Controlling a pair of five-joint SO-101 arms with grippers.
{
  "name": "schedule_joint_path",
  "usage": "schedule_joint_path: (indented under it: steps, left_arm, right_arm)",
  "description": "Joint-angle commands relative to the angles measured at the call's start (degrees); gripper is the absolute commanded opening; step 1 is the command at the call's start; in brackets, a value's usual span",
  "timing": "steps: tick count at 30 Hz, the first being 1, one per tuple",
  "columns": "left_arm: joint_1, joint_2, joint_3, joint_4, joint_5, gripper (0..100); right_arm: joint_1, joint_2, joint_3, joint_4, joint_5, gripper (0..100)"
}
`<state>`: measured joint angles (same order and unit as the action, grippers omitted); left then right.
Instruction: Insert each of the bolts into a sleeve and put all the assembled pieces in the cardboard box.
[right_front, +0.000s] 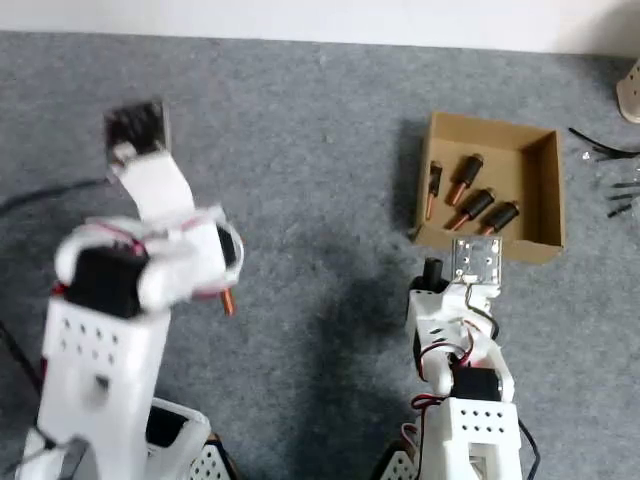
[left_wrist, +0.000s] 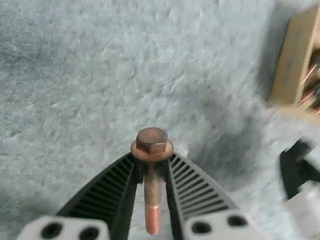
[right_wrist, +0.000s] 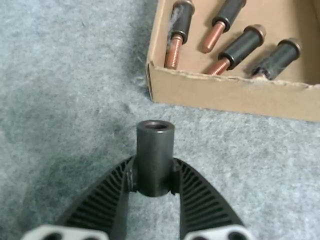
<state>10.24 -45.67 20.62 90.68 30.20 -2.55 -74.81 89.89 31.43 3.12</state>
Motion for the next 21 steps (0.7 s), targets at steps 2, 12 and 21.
schedule_joint_path:
  steps: [2,12,21]
  left_arm:
    - [-2.24,-16.22,16.66,-9.23,-3.96,0]
    - [-3.30,-48.13,38.73,-23.82,-13.98,0]
    - [-3.12,-51.65,48.92,-50.20,-8.79,0]
  right_arm:
    - [-1.01,-0.84,-0.13,-1.36,0.62,0.5]
    - [-9.98,-3.47,-1.01,-4.18,0.18,0.5]
    - [-23.08,-25.89,1.63,-6.46,0.53,0.5]
